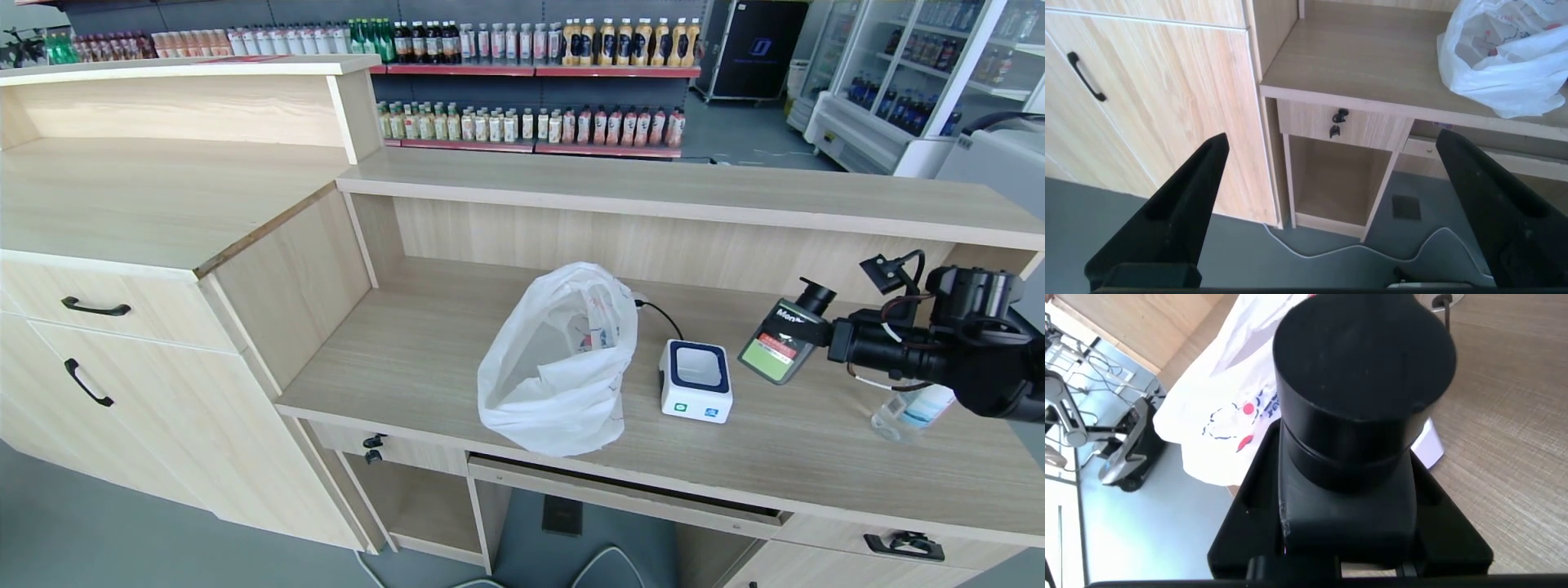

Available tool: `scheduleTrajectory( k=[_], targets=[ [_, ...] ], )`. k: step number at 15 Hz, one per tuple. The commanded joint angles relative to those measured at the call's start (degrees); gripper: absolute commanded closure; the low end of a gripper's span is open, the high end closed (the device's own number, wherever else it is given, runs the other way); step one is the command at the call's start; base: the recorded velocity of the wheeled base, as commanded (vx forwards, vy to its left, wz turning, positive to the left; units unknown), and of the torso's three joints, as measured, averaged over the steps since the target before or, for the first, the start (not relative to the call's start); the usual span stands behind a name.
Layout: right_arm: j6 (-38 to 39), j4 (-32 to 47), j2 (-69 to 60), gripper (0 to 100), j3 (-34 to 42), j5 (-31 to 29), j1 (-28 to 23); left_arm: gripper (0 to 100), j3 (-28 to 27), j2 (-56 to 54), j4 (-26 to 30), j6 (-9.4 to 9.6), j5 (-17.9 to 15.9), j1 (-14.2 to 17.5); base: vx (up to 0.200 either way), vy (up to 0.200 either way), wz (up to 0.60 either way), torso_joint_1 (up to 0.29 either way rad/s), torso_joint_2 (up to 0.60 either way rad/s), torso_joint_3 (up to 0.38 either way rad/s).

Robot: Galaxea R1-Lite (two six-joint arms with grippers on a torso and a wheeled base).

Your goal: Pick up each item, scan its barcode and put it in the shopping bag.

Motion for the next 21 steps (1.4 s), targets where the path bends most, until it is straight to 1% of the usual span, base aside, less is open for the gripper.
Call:
scheduleTrajectory(
  k=[1,7,21],
  targets=[
    [0.10,0.01,0.57,100,-0.30,0.09,0.44,0,0.00,0.00,0.00,-0.02,0.00,0.00,0.000,0.000,0.00,0.000,0.00,0.000],
    [0.19,-0.08,1.80,100,-1.18,0.09,1.76,0,0.00,0.00,0.00,0.06,0.00,0.00,0.000,0.000,0.00,0.000,0.00,0.000],
    [-0.08,-0.08,4.26,100,-3.29,-0.17,1.85,0,0.00,0.00,0.00,0.06,0.00,0.00,0.000,0.000,0.00,0.000,0.00,0.000]
  ],
)
